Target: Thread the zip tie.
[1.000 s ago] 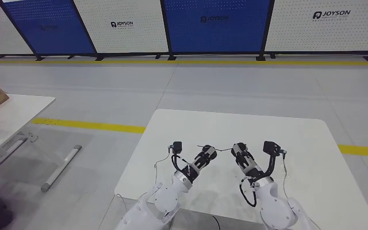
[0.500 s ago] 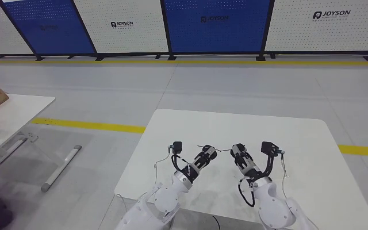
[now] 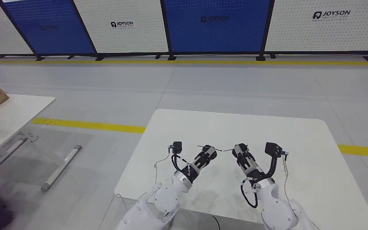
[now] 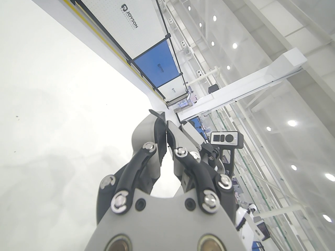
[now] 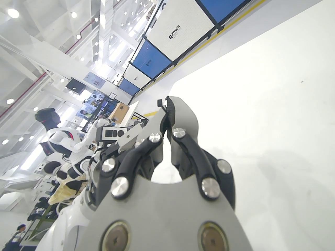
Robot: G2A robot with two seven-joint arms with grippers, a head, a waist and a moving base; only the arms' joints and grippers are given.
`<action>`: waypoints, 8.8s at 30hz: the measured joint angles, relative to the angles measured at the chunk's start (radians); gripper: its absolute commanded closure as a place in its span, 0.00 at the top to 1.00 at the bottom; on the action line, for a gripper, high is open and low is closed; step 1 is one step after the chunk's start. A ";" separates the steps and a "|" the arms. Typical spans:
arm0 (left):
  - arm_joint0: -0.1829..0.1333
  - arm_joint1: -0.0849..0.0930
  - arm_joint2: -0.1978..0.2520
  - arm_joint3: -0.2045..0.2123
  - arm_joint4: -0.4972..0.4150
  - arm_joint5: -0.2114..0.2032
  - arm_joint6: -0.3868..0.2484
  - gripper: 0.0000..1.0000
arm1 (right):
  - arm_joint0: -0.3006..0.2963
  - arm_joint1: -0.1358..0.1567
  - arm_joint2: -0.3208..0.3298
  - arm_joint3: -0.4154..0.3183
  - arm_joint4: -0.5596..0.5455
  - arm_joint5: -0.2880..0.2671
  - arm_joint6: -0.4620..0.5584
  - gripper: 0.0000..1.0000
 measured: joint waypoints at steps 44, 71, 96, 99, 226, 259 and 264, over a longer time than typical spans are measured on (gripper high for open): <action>0.000 0.000 0.000 0.000 0.000 0.000 0.000 0.00 | 0.009 -0.022 -0.012 0.001 -0.050 0.019 0.007 0.00; 0.000 0.000 0.000 0.000 0.000 0.000 0.000 0.00 | 0.015 -0.036 -0.018 0.008 -0.058 0.046 0.010 0.00; 0.000 0.000 0.000 0.000 0.000 0.000 0.000 0.00 | -0.005 -0.039 0.007 -0.011 -0.068 0.034 0.026 0.00; 0.000 0.000 0.000 0.000 0.000 0.000 0.000 0.00 | 0.002 -0.041 0.004 -0.004 -0.069 0.039 0.036 0.00; -0.005 -0.028 0.036 0.008 0.014 0.022 0.049 0.00 | -0.005 -0.037 0.056 0.049 -0.081 -0.139 0.164 0.00; -0.008 -0.034 0.044 0.011 0.074 0.067 0.026 0.00 | -0.009 -0.029 0.057 0.047 -0.099 -0.154 0.179 0.00; -0.015 -0.037 0.051 0.014 0.077 0.076 0.034 0.00 | -0.011 -0.027 0.058 0.045 -0.107 -0.164 0.180 0.00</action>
